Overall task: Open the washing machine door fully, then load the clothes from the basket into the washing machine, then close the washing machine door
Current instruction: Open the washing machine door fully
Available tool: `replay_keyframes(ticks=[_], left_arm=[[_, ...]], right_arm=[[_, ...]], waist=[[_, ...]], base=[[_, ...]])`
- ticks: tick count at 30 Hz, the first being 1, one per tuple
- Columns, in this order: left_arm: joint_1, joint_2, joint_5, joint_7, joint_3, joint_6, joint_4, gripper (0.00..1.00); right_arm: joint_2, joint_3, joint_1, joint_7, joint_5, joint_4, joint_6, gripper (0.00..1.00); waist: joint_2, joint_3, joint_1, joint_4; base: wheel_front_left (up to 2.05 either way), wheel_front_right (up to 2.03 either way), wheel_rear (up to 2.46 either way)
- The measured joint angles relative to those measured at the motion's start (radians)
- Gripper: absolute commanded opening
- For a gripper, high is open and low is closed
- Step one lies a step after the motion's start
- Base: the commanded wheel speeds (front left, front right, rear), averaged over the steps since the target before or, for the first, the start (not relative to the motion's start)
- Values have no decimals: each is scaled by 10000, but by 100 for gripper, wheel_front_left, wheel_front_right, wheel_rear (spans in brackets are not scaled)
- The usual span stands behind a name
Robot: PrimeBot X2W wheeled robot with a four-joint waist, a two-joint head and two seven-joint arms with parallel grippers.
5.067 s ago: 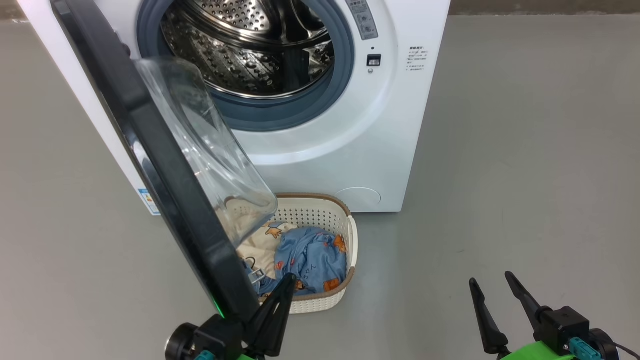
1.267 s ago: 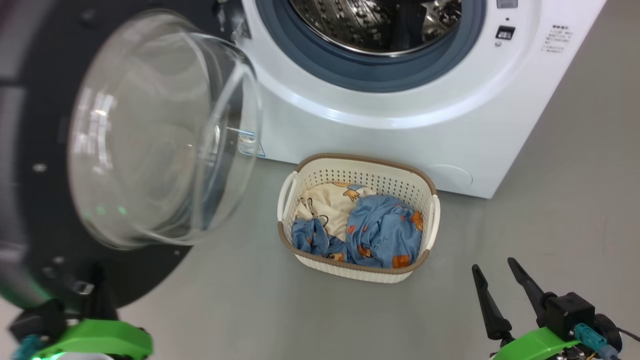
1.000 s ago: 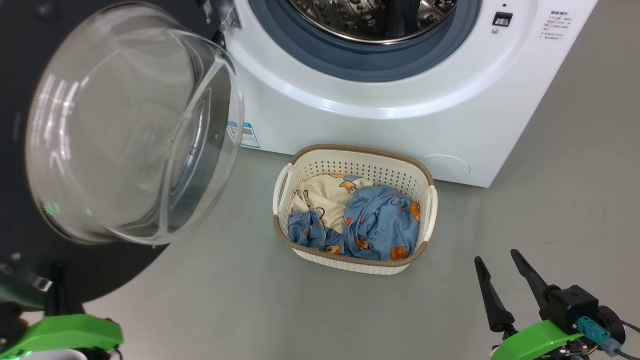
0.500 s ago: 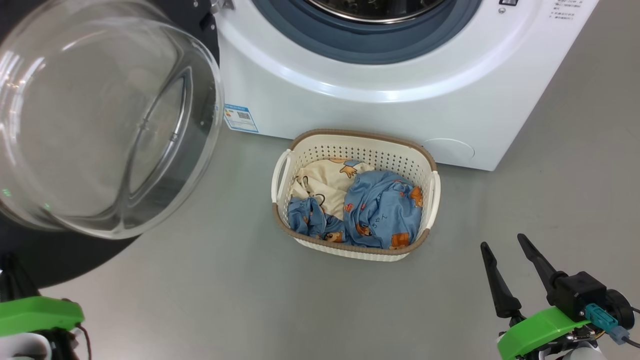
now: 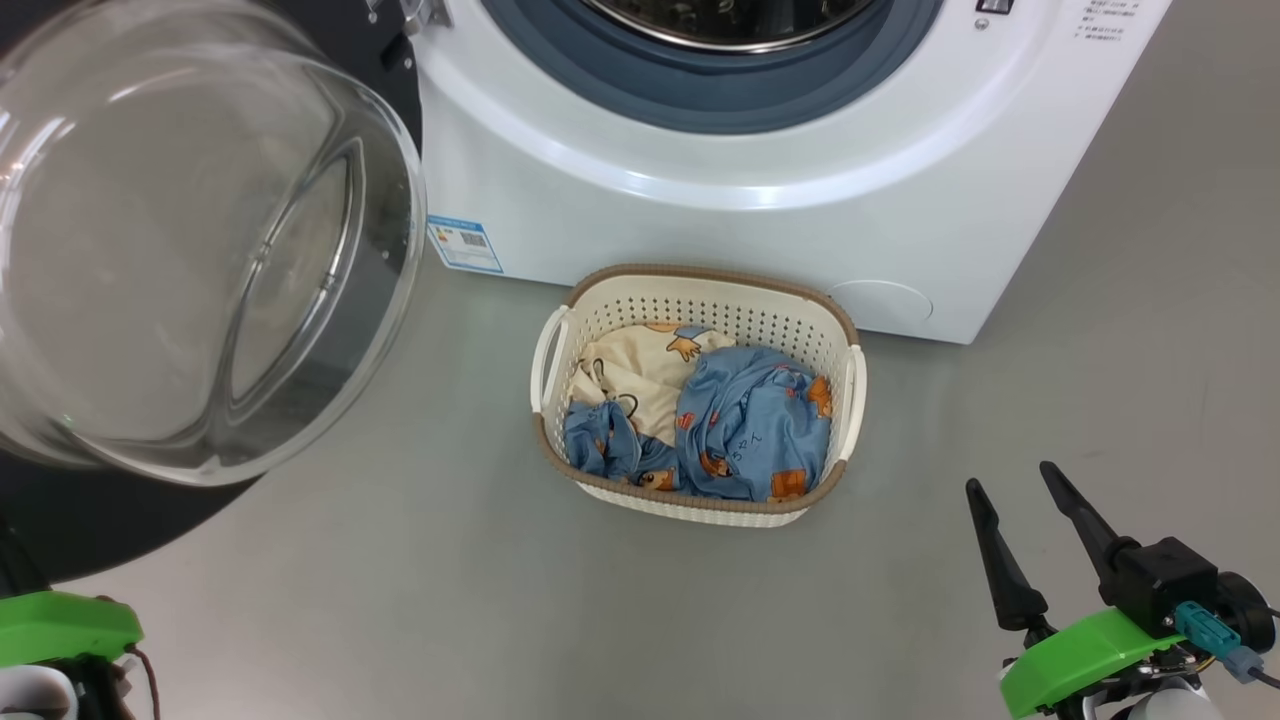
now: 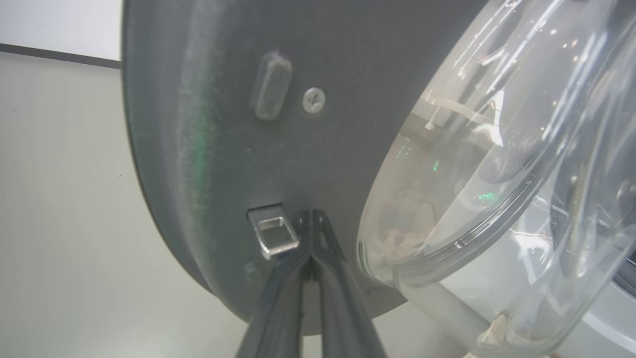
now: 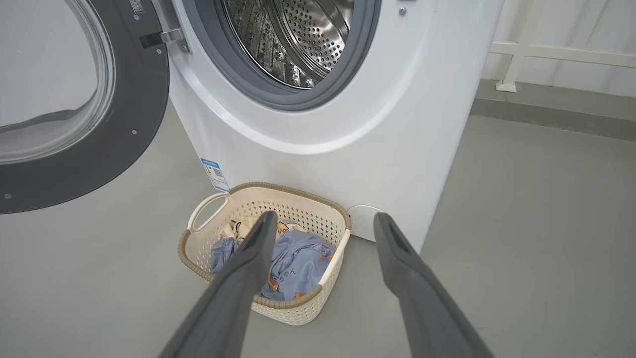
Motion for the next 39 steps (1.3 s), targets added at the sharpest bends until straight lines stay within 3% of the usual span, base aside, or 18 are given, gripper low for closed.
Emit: replay_keyframes(ticks=[10,15,26,34,39], left_arm=[[500,-232,430,19,-224,-410,-468,0],[1064,-178,198,-21,-957,-477,-1055,0],[2323,-4,-786,-88,-3478,428,-3166,0],[2900,38,-892,-88,-4479,857,-4196,0],[3149,63,-878,-88,-4880,857,-4502,0]], right_arm=[[259,-69,6,0,17,33,0,100],[339,-65,12,0,17,31,0,100],[495,-77,108,0,67,-44,0,100],[573,-67,139,0,73,-111,0,100],[612,-65,155,0,73,-128,0,100]], waist=[[0,-332,0,-8],[-1,-481,0,-103],[0,-784,0,-495],[0,-1004,0,-871],[0,-1114,0,-1074]], base=[[0,0,0],[0,0,0],[0,0,0],[0,0,0],[0,0,0]])
